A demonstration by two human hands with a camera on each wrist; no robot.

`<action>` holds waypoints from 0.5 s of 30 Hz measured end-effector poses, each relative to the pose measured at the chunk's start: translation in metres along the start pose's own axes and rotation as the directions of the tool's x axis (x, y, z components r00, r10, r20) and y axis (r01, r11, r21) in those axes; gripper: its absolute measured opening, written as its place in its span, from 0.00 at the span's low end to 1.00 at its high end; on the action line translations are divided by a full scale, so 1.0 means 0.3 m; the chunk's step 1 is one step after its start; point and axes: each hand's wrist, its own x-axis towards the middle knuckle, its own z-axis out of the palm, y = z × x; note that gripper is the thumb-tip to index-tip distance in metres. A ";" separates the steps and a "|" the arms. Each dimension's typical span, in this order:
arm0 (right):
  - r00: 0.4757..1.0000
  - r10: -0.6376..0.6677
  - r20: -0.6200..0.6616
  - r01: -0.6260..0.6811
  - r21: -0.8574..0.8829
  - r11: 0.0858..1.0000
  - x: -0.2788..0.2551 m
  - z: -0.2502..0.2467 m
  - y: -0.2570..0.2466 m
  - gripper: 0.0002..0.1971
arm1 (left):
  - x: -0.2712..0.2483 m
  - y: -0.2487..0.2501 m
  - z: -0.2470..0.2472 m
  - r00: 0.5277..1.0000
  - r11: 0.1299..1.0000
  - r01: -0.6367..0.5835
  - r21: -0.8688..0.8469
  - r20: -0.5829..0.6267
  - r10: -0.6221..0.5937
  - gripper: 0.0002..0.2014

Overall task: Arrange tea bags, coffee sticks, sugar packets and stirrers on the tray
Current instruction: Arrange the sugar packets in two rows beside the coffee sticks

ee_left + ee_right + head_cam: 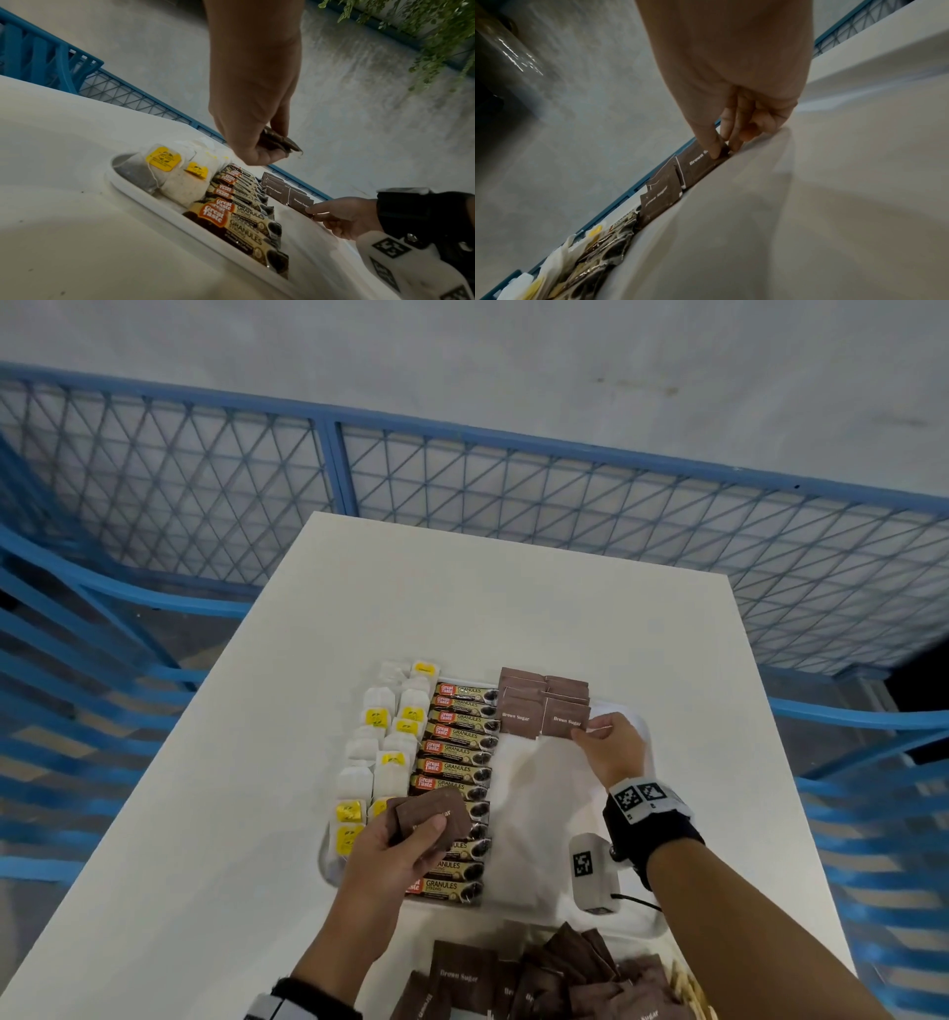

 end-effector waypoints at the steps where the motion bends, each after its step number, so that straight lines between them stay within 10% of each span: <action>1: 1.000 -0.003 -0.007 0.003 0.005 1.000 -0.003 0.002 0.001 0.12 | -0.001 0.001 0.000 1.000 1.000 -0.003 0.002 0.000 0.003 0.11; 9: 0.991 -0.111 -0.068 0.119 0.127 0.985 -0.124 0.009 -0.041 0.17 | -0.012 -0.004 0.006 1.000 1.000 -0.012 0.000 -0.028 0.012 0.11; 12: 0.966 -0.188 0.177 0.174 0.090 0.981 -0.241 0.006 -0.093 0.05 | -0.020 0.000 0.010 0.999 1.000 -0.018 0.006 -0.028 0.018 0.11; 15: 0.814 -0.250 0.525 0.211 0.135 0.968 -0.374 -0.004 -0.132 0.09 | -0.026 0.003 0.015 0.999 0.999 -0.027 0.019 -0.018 0.027 0.10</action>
